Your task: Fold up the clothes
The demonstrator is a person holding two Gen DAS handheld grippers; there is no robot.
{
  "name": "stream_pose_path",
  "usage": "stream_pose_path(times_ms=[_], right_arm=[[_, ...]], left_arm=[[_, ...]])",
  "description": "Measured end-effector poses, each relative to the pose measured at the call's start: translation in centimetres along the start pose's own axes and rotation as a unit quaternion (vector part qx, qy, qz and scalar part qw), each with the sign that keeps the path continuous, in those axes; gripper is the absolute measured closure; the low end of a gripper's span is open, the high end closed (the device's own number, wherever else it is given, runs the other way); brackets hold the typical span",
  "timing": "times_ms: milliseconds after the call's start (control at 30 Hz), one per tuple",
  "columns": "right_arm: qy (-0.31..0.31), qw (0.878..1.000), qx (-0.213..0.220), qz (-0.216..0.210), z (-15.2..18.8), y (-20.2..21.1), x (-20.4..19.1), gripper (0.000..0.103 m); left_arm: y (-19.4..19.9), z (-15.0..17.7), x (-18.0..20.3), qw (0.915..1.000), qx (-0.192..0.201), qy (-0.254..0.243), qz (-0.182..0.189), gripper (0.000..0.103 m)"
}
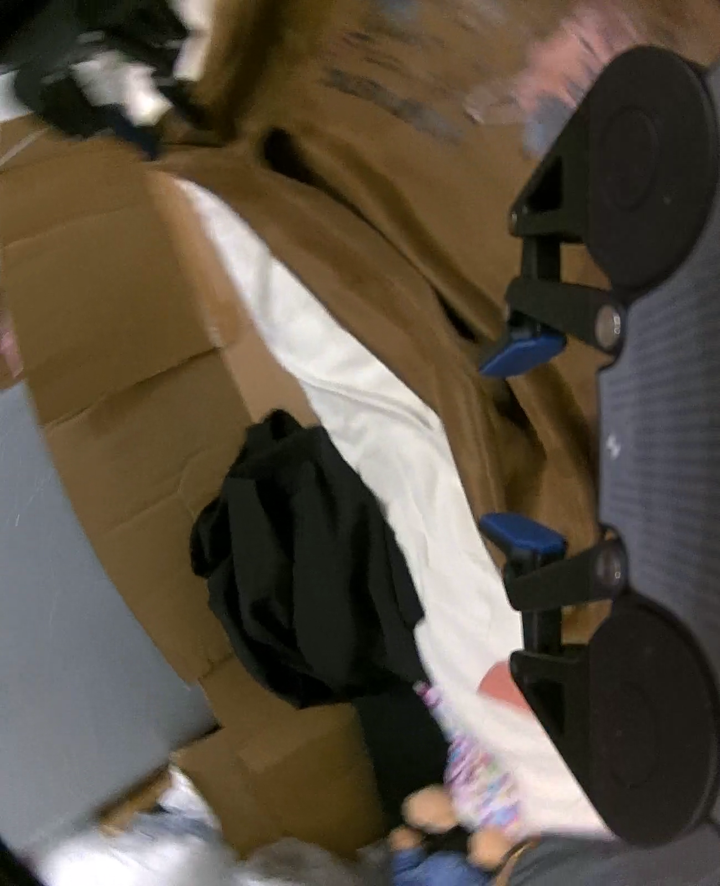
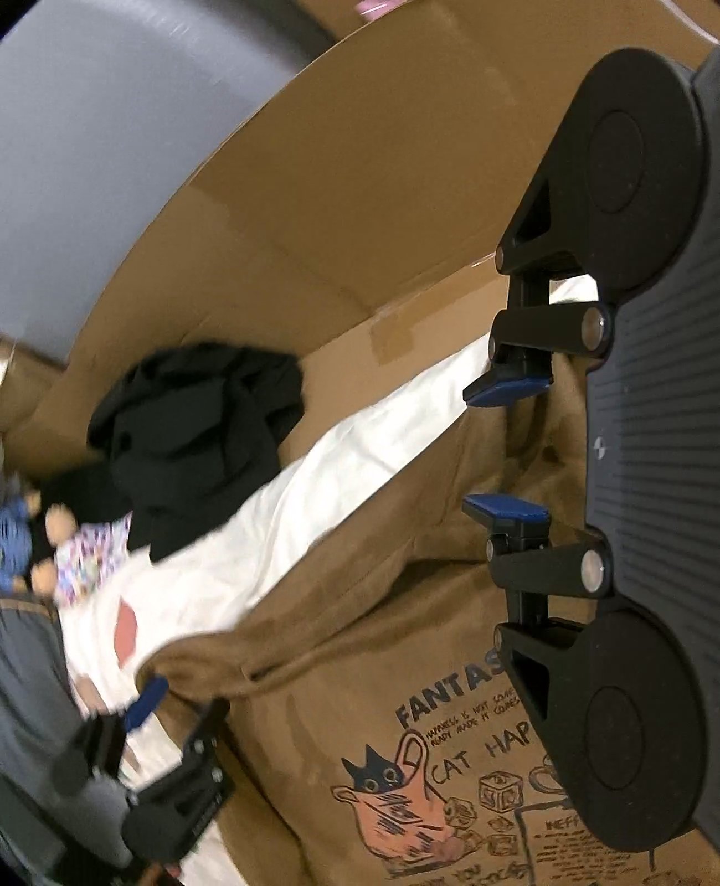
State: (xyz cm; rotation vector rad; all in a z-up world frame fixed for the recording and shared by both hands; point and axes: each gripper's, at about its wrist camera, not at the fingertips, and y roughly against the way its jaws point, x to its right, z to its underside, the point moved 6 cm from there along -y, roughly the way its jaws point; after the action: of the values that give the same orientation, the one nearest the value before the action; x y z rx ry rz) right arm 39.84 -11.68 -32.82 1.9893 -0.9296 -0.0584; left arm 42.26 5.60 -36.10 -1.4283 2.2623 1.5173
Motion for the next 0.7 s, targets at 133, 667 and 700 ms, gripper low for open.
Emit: stream_pose_path(times_ms=[133, 667, 700], right_arm=[[0.085, 0.996, -0.007, 0.017, -0.1, -1.1, -0.7, 0.064], [0.226, 0.973, -0.036, -0.041, 0.1, -4.3, -2.6, 0.069], [0.209, 0.976, -0.031, -0.047, 0.0, -4.2, -2.2, 0.082]], left_arm=[[-0.7, 0.1, 1.5, 0.9938, -0.005, -0.111, 0.013, 0.046], [-4.5, -1.5, 2.0, 0.967, -0.008, -0.253, 0.026, 0.101], [-4.6, -1.8, 1.3, 0.9748, -0.009, -0.22, 0.036, 0.103]])
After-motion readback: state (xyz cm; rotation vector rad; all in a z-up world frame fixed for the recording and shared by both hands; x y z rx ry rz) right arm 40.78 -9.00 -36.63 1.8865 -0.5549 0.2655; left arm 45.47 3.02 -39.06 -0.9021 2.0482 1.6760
